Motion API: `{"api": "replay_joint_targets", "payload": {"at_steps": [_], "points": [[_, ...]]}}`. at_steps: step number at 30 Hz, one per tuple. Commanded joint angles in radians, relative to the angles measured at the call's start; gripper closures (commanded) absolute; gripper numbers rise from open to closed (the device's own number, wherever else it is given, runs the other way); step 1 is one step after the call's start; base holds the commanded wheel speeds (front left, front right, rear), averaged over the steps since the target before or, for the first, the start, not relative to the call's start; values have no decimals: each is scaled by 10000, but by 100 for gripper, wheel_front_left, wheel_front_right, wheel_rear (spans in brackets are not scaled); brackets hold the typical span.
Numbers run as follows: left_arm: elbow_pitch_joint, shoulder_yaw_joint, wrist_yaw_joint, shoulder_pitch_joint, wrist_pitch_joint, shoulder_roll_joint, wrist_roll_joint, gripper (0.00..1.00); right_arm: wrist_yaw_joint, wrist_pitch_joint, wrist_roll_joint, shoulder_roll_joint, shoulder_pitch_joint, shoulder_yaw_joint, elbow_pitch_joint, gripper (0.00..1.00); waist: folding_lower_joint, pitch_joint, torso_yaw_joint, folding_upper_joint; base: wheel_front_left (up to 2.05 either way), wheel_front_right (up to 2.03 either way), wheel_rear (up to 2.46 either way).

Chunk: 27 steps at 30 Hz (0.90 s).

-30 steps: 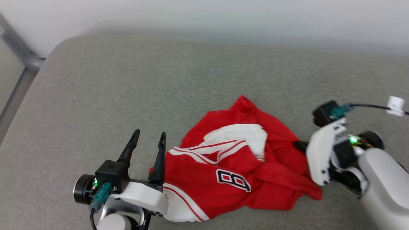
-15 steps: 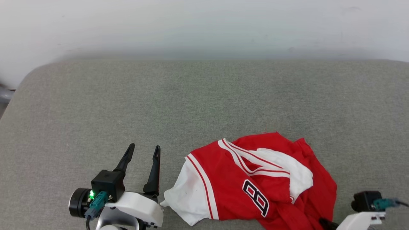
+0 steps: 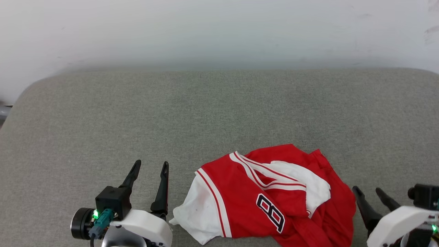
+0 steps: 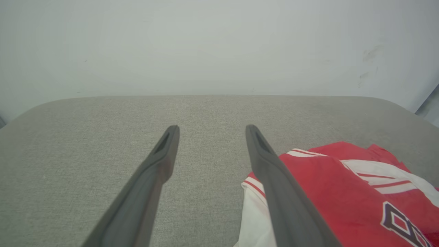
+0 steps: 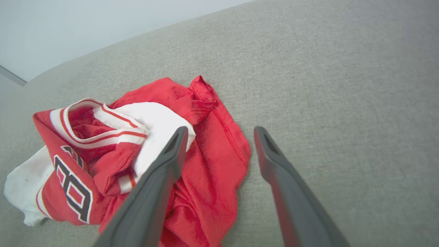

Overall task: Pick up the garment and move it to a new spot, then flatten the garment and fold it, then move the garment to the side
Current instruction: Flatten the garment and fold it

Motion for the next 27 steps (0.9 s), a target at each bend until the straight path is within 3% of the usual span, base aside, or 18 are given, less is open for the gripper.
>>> {"api": "replay_joint_targets", "payload": {"at_steps": [1,3,4,8,14,20,21,22,23,27], "points": [[-29,18,19,-36,8,52,-41,0,-7,336,-10,-406,-513,126,142,0,1,119,-18,0,0,0,0],[-55,-12,-8,-167,-1,27,-16,0,-5,930,165,-879,-1056,514,359,0,1,261,15,0,0,0,0],[-20,-76,-44,-370,-25,-38,22,0,-5,1928,435,-1702,-1888,1340,599,0,1,496,141,0,0,0,0],[55,-183,-118,-679,-130,-198,86,0,-7,2974,776,-2628,-2922,2742,742,0,1,826,365,0,0,0,0],[220,-321,-224,-1097,-303,-406,125,0,-7,3783,1328,-3562,-4202,4499,1125,0,1,1404,705,0,0,0,0],[540,-392,-300,-1367,-446,-611,70,0,-7,4479,1992,-3901,-4651,5336,1871,0,1,1710,968,0,0,0,0],[594,-385,-324,-1386,-497,-621,57,0,-7,4553,2113,-3936,-4703,5418,1878,54,1,1716,984,0,0,0,0],[651,-378,-334,-1390,-515,-629,54,0,-5,4601,2240,-3949,-4723,5478,1870,80,1,1709,990,0,0,0,0],[706,-370,-345,-1384,-551,-635,36,0,-7,4576,2298,-3990,-4734,5517,1838,100,1,1689,988,0,0,0,0],[847,-331,-303,-1203,-607,-603,-29,0,-7,4186,2283,-4142,-4998,5480,1613,100,1,1475,876,0,0,0,0]]}}
